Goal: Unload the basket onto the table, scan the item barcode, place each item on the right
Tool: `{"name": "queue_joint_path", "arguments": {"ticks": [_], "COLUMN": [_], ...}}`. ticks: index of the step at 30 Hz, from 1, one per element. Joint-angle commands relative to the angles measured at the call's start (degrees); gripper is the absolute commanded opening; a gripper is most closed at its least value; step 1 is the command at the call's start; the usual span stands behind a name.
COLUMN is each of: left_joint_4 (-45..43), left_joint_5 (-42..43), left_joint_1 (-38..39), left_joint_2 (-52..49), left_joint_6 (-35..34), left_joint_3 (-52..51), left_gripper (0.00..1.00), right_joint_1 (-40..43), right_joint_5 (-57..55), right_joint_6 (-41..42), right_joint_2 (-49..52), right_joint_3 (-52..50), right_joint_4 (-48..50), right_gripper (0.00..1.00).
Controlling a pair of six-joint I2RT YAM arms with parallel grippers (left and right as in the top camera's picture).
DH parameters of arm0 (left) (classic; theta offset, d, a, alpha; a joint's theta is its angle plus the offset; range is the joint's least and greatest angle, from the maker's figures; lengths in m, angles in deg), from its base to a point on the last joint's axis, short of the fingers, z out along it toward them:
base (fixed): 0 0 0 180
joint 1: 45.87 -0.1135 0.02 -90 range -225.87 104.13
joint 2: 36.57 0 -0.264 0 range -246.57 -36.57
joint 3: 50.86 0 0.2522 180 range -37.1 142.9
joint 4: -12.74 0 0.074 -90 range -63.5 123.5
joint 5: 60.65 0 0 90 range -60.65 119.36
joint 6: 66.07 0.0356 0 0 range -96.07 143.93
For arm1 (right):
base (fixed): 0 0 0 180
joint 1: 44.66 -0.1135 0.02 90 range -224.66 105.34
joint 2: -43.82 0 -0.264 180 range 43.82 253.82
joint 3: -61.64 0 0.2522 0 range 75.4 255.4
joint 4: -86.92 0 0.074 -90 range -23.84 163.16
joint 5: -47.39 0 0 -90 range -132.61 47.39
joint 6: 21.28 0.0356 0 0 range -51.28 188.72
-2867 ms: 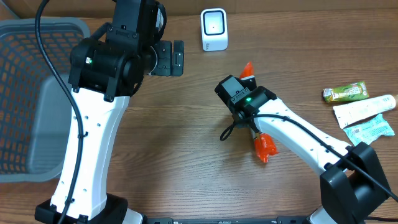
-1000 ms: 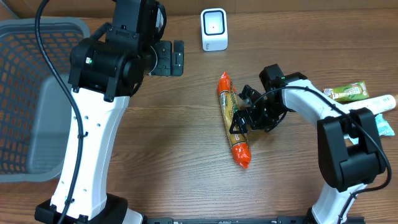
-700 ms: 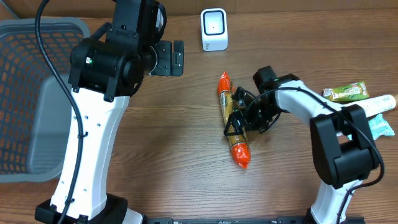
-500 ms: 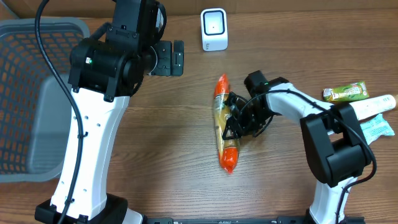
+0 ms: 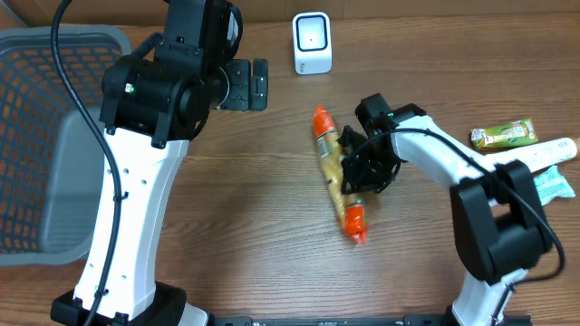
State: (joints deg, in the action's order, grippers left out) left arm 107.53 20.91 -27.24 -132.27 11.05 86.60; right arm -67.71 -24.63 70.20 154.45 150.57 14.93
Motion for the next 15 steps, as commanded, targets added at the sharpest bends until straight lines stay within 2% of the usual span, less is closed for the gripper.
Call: {"name": "queue_joint_path", "arguments": {"ticks": [1, 3, 5, 6, 7, 9, 10, 15], "left_joint_4": [0.0, 0.0, 0.0, 0.0, 0.0, 0.0, 0.0, 0.0], "left_joint_5": [-0.5, -0.5, -0.5, -0.5, -0.5, -0.5, -0.5, -0.5], "left_joint_1": [-0.2, -0.2, -0.2, -0.2, -0.2, -0.2, -0.2, -0.2], "left_joint_2": [-0.3, -0.3, -0.3, -0.3, -0.3, -0.3, -0.3, -0.3], "left_joint_6": [1.1, 1.1, 1.1, 1.1, 1.1, 1.1, 1.1, 1.1], "left_joint_3": [0.2, 0.2, 0.2, 0.2, 0.2, 0.2, 0.2, 0.2], "left_gripper": [1.0, 1.0, 1.0, 0.99, 1.0, 0.99, 0.99, 0.99], "right_joint_1": [-3.0, -5.1, -7.7, -8.8, -9.6, -11.2, -11.8, -10.7], "right_joint_5": [-21.2, -27.5, -30.4, -30.4, -30.4, -30.4, -30.4, -28.0], "right_joint_6": [10.6, 13.6, 13.8, 13.8, 13.7, 13.8, 13.8, 14.9], "right_joint_2": [-6.0, -6.3, -6.0, -5.8, -5.6, -5.4, -5.2, -5.7], "right_joint_3": [2.3, 2.3, 1.8, 1.6, 1.5, 1.3, 1.3, 1.8], "right_joint_4": [-0.4, -1.1, -1.2, -1.1, -1.0, -0.8, -0.8, -0.9], "right_gripper": [0.09, 0.09, 0.16, 0.27, 0.42, 0.64, 0.7, 0.77]}}
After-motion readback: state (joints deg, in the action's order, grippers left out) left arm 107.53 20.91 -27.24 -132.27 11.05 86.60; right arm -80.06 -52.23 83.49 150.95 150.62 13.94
